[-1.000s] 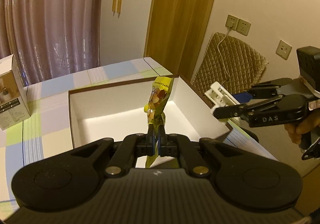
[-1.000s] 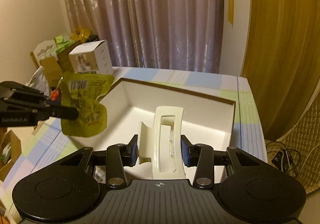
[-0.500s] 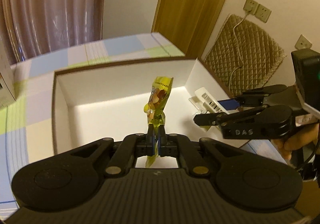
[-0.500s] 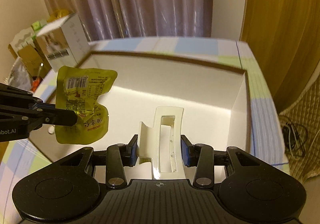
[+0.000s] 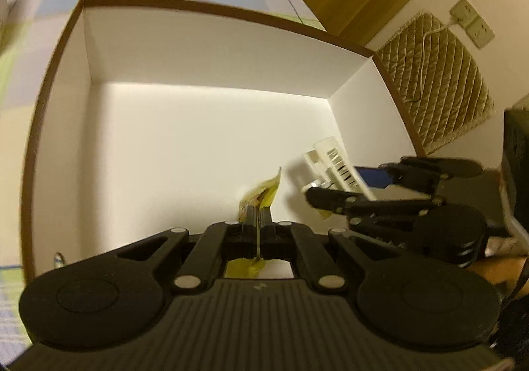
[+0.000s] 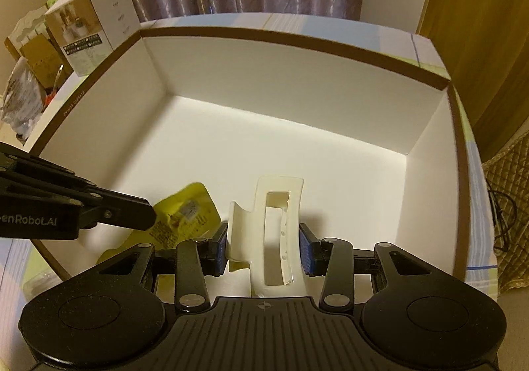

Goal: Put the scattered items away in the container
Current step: 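Carry the pouch and clip over the box with both tools, then open both tools to drop the pouch and clip into the box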

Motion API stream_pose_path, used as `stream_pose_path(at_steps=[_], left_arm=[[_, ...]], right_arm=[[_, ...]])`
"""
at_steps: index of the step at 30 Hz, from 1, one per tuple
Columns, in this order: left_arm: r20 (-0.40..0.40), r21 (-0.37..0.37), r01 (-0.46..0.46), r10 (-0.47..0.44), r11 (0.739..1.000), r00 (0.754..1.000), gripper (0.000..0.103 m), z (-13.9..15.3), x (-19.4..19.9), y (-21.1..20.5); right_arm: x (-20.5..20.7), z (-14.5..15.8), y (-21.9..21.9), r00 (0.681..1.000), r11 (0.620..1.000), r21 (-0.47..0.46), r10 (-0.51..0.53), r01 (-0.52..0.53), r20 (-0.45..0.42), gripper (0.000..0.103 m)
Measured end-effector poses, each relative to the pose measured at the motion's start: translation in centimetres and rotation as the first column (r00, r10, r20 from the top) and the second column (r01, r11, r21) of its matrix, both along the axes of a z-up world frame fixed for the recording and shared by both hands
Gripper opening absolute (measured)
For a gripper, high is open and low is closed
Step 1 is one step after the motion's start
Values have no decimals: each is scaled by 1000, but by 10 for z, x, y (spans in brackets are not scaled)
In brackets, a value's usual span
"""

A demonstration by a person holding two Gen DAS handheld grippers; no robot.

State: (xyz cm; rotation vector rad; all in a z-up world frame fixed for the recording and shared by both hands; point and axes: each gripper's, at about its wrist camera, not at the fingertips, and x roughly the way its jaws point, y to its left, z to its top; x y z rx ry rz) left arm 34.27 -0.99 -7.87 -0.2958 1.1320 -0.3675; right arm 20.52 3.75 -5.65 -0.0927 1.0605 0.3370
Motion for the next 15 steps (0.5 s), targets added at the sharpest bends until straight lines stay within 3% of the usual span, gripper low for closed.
stream_pose_path(at_steps=[8,10,15], left_arm=[[27,115,-13,10,993,1000,4,7,0,4],[46,141,-19,13,990,999,6,11,-2,6],[76,199,-18,2,980,997,10,17,-6,9]], right_arm=[[4,-1,6,1000,1000,-7,-3,3,-25,47],[1,3,5,1000,1000,0,-16,16,-9,99],[-7,12,6,1000,1000,14,13,-13,4,101]])
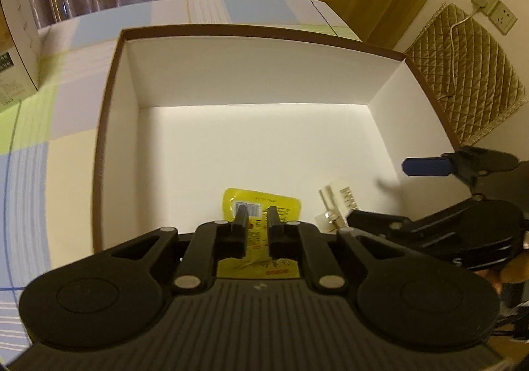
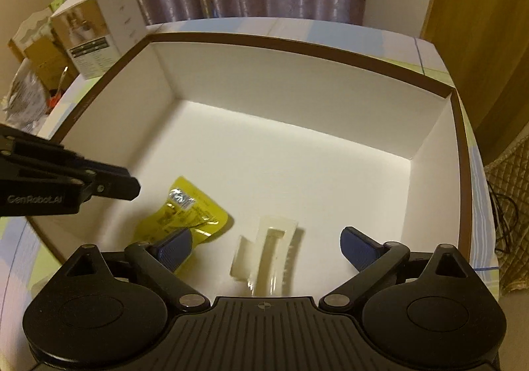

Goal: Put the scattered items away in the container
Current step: 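Open both tools to drop the pouch and clip into the box, then withdraw both tools from the box toward the remaining items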

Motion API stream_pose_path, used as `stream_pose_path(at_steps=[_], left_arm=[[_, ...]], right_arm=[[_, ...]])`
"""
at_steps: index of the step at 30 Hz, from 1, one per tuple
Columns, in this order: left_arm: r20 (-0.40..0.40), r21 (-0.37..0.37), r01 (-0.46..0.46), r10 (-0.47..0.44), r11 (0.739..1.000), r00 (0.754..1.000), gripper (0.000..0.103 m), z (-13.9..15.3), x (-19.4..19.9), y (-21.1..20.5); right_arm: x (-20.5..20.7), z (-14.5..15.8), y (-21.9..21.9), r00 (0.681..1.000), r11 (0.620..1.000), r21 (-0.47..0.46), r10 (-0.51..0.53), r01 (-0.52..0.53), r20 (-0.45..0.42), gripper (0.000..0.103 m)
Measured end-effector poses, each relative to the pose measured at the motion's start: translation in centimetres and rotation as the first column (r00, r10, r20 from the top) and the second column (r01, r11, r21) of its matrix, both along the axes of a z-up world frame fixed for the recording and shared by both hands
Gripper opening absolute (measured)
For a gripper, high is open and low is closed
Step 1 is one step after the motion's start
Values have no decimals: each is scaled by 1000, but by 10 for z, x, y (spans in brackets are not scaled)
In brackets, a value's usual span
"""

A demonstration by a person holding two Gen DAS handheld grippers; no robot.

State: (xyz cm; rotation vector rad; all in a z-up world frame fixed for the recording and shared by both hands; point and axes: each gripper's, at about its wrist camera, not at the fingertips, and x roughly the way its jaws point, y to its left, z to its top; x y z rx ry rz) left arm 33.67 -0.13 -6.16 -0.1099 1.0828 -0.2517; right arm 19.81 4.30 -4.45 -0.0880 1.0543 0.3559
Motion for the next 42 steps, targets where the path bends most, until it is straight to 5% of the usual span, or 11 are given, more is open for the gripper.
stream_pose_path(at_steps=[7,9,15,29,42], left_arm=[[-16,60,5,-4,998,1000,35,-2,-3,-6],[-31,86,11,-8,996,999,58,-3,-5,-7],[-30,159,24,-19,987,999,75,-3,-7,-19],[24,197,20,-26,980,999,91,23,-22,-27],[83,201,-7,-10,980,996,93,50,-49,-26]], right_arm=[[-7,-3,1,996,1000,-23,2,-4,-92,101],[-9,-3,2,995,999,-37,0,-4,-103,101],[-15,5,0,994,999,-50,-21,16,-104,101],[-30,27,-6,996,996,-65,-67,63,-51,101],[-58,52,-15,994,992,-69,-103,105,40,101]])
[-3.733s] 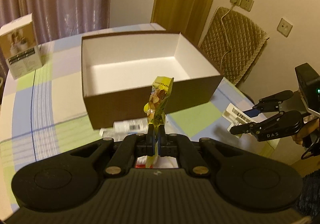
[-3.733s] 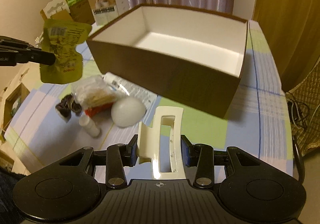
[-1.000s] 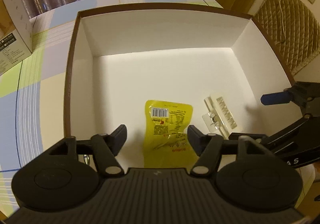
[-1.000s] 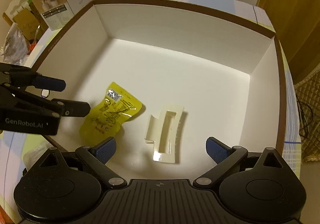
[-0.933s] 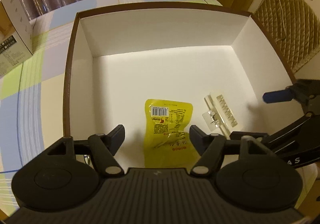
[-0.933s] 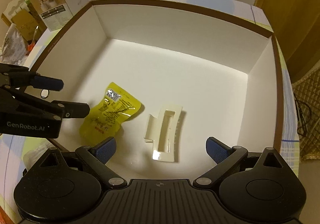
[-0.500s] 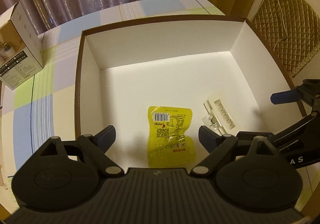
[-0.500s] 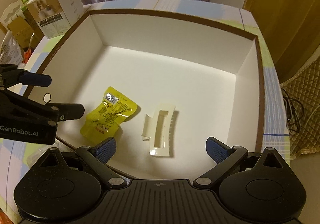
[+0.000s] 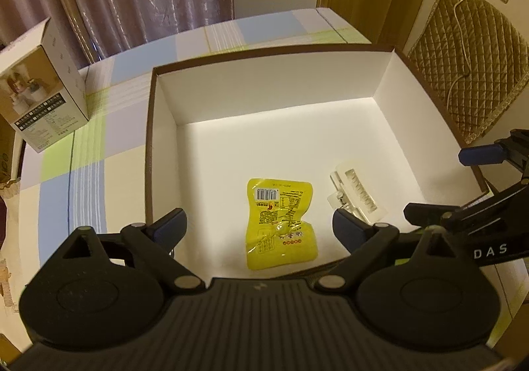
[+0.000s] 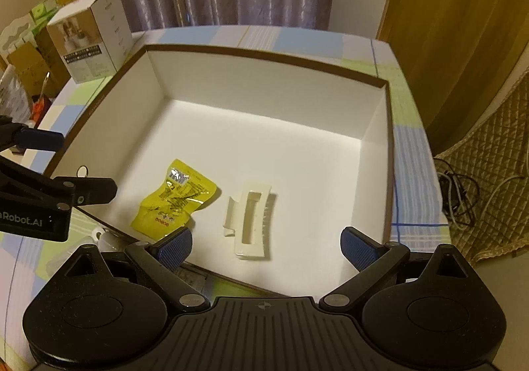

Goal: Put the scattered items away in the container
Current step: 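Withdraw both tools from the box toward the remaining items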

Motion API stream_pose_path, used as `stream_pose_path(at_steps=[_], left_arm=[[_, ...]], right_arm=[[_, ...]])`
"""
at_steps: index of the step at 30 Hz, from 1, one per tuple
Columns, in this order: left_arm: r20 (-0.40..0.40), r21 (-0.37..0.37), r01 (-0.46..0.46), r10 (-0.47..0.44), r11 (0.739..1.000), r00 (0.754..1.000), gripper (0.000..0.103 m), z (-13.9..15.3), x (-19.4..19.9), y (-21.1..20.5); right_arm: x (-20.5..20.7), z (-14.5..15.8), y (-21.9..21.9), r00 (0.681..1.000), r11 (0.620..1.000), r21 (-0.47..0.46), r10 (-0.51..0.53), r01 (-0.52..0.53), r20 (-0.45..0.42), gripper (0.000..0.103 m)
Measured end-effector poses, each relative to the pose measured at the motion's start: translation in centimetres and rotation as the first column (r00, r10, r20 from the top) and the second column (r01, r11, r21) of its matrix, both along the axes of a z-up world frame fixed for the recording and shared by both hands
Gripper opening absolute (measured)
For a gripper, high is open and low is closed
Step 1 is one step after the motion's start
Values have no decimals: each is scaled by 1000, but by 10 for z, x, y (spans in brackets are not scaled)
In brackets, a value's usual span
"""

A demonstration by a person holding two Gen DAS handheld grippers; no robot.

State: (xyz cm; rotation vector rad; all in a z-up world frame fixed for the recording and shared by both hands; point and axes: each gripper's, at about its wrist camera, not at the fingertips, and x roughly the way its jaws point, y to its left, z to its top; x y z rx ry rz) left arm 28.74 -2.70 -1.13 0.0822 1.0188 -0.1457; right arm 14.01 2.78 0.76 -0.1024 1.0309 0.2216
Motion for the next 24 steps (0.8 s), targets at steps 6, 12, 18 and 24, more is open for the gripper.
stream_pose_path(at_steps=[6,12,18,24], left_arm=[[31,-2,0,0,1000,1000,96,12,-18,-3],[50,-2,2,-2,1000,999,97,19,-37,-6],[73,-5,1,0,1000,997,97,28,-55,-7],[95,-9,-24,25,1000,995,97,34,-78,4]], right_arm=[[-16,11,-4,999,1000,17,-12,12,35,101],[-33,21,-5,998,1000,28,-10,8,63,101],[-49,30,-8,996,999,52,-2,-3,92,101],[-63,34,-10,993,995,96,17,-28,114,101]])
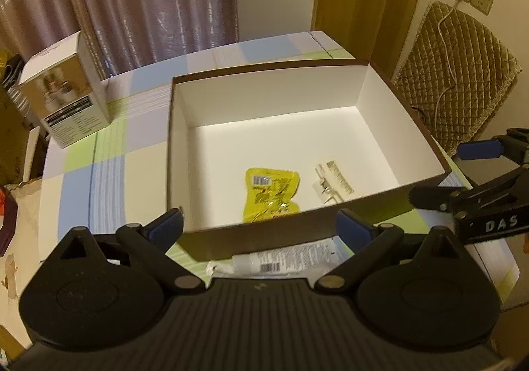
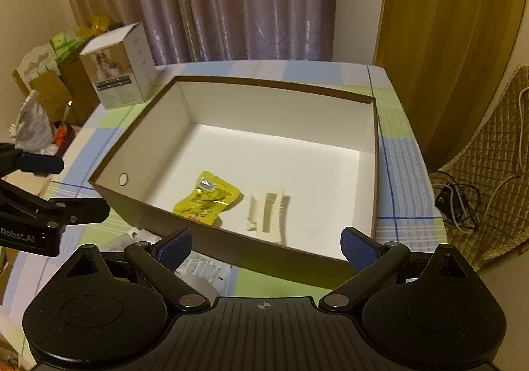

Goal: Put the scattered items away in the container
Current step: 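Withdraw both tools from the box toward the remaining items, then grasp the cotton swab bag with the right tool while the left tool grasps the scrunchie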

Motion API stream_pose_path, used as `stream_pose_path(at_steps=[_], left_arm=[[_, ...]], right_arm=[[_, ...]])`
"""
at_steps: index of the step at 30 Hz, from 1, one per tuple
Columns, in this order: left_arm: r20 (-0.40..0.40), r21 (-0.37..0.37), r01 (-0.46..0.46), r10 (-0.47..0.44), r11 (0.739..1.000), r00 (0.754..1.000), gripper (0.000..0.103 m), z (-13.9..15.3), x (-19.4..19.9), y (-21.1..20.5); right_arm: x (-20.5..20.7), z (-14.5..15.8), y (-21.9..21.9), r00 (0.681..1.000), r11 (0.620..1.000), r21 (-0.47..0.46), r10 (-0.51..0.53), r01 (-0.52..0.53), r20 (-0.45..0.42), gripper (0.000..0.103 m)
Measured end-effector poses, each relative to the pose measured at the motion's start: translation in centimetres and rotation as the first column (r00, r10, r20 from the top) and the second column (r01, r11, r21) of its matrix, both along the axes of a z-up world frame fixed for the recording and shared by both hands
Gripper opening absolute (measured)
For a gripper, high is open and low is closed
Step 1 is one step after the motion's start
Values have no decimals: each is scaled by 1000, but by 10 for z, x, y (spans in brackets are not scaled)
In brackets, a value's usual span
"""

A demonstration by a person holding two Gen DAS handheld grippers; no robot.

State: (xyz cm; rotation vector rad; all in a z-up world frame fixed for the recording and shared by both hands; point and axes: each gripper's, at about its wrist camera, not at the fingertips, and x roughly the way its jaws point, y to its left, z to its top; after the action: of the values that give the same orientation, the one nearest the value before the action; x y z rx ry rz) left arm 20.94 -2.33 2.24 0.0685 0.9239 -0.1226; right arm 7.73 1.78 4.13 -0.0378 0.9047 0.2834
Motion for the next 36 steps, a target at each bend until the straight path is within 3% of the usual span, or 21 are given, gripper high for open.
stream_pose_path(at_steps=[9,18,21,27,29,30,33,36], left_arm=[[16,-4,-92,93,996,996,98,-2,-42,42],[-39,-41,-194,192,980,981,97,-33,-86,90],[-57,-56,-210,207,976,977,97,-42,-98,100],[-89,-62,-225,219,972,972,95,-59,-109,110],[-96,-63,-227,221,972,971,95,-62,-110,111],[-98,-62,-228,222,972,970,95,-63,-110,112],[-98,-57,-232,226,971,969,95,-66,-110,116],[-100,-59,-238,232,969,968,95,-68,-111,120]], right_arm=[[-22,-15,0,998,993,99,62,-60,-26,101],[-23,-58,-3,977,948,315,30,38,-209,101],[-21,-73,-8,958,897,423,0,126,-286,101],[-13,-106,-7,891,742,595,-10,311,-454,100],[-11,-117,-2,869,701,618,-7,357,-495,86],[-9,-123,0,855,679,627,-3,382,-518,68],[-6,-142,4,797,589,645,4,487,-605,67],[-2,-149,8,776,569,632,-15,525,-631,67]])
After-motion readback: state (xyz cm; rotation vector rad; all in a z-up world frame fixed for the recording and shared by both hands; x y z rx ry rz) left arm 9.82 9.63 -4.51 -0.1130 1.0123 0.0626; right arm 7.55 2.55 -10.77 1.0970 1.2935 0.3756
